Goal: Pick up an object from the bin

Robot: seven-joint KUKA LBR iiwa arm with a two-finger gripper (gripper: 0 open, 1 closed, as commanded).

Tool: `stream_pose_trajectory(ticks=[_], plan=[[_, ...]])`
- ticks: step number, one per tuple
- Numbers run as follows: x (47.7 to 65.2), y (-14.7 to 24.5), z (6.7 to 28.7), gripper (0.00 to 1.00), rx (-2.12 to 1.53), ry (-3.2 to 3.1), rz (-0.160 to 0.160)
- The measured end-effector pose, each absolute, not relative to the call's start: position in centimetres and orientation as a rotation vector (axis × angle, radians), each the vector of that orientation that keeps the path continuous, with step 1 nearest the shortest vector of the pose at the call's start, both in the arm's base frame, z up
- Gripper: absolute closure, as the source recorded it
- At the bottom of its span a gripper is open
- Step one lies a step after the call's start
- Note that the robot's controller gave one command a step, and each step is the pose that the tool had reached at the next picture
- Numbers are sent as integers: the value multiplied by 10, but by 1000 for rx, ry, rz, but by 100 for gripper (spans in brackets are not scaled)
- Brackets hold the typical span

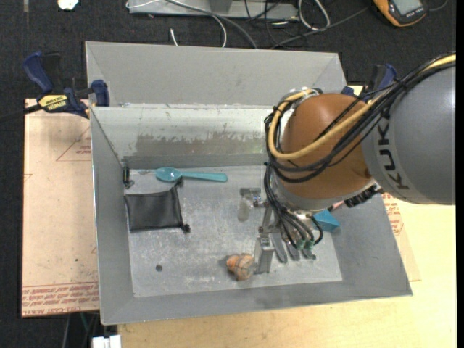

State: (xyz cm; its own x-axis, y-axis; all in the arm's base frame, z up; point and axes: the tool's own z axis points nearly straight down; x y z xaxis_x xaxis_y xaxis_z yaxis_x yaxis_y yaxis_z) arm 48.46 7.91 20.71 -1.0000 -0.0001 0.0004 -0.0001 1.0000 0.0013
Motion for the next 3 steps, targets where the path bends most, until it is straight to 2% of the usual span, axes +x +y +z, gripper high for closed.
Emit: stream_pose_trajectory(ticks=[1, 2, 3], plan=[[488, 47, 112, 0, -166, -3140, -5], [485, 44, 102, 0, -15, -3144, -4], [479, 65, 99, 0, 11, -3139, -5]])
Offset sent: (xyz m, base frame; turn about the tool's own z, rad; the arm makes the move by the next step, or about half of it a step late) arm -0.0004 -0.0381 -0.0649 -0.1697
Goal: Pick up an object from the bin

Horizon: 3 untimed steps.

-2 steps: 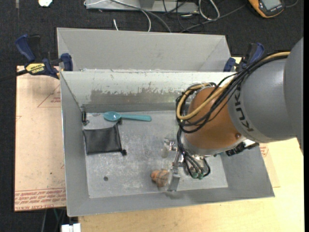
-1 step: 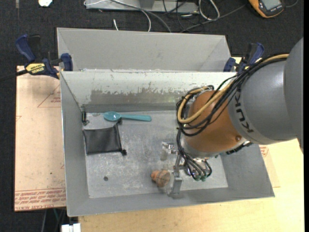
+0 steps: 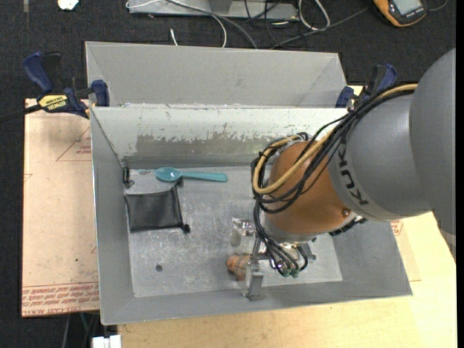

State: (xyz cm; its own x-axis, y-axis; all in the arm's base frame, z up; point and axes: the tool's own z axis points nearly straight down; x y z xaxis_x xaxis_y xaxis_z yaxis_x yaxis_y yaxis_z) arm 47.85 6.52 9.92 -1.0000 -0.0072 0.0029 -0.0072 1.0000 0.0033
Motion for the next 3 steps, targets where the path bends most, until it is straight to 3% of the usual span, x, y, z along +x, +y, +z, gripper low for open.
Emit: stream_pose_trajectory(ticks=[1, 2, 3], plan=[[484, 58, 72, 0, 5, -3166, -8], [479, 52, 70, 100, 283, -3136, -8], [479, 52, 70, 100, 283, -3136, -8]])
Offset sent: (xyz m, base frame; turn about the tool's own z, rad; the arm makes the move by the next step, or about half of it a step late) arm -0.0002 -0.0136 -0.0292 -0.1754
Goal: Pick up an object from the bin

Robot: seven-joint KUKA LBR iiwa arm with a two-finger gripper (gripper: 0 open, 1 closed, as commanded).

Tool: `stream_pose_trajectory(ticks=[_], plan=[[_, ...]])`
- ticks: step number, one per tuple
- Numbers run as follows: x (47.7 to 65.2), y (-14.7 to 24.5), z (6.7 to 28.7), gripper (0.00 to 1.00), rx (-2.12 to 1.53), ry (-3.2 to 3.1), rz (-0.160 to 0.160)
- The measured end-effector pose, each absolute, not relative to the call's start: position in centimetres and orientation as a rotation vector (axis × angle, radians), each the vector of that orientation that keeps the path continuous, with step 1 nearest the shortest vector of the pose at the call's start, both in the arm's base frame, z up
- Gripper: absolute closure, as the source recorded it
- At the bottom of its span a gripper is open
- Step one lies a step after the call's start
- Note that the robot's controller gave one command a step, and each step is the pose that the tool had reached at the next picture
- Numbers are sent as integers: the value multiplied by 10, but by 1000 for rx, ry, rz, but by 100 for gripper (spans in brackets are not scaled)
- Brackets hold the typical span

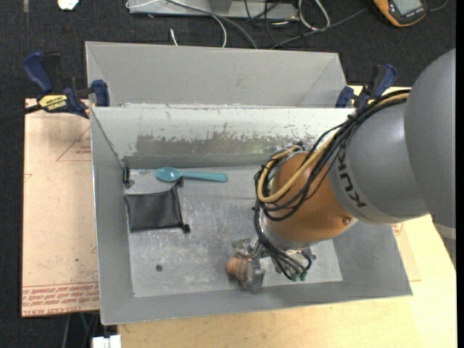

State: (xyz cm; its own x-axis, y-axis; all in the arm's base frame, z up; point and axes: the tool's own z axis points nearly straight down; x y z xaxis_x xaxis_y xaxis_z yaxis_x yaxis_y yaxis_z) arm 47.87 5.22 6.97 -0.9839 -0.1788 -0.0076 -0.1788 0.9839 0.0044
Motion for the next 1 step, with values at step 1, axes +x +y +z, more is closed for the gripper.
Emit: stream_pose_trajectory(ticks=[1], plan=[[479, 52, 70, 100, -280, 3122, 8]])
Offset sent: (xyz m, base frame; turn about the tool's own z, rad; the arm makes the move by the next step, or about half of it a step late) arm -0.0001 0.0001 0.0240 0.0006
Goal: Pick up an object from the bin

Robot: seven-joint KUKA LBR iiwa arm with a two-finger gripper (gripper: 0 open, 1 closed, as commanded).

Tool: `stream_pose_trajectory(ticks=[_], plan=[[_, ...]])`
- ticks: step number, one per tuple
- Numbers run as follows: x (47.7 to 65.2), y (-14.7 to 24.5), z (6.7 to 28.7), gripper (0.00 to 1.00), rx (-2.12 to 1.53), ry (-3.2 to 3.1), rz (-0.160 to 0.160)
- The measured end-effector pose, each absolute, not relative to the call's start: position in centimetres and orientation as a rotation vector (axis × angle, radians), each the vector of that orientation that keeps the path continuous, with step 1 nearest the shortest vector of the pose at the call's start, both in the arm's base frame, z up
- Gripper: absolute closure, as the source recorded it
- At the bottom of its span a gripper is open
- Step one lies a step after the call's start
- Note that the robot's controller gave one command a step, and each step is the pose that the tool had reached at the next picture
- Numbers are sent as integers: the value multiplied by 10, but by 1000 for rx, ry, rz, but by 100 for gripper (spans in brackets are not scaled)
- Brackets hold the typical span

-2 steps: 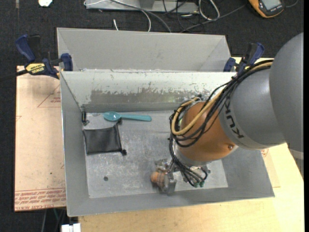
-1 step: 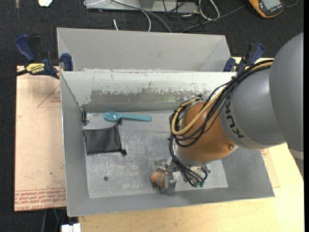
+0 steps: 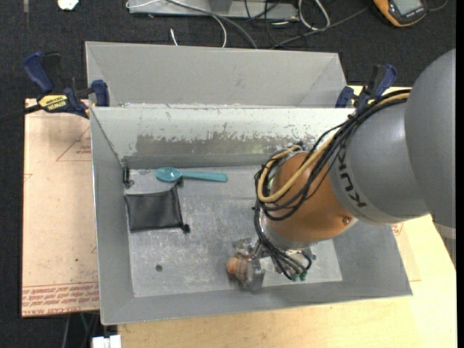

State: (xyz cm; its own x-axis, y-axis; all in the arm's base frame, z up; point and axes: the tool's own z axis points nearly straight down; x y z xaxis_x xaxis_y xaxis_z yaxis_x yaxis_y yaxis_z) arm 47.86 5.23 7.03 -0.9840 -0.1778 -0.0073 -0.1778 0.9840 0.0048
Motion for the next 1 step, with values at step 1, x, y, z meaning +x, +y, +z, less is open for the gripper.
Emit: stream_pose_trajectory(ticks=[1], plan=[[478, 52, 78, 100, -278, 3125, 9]])
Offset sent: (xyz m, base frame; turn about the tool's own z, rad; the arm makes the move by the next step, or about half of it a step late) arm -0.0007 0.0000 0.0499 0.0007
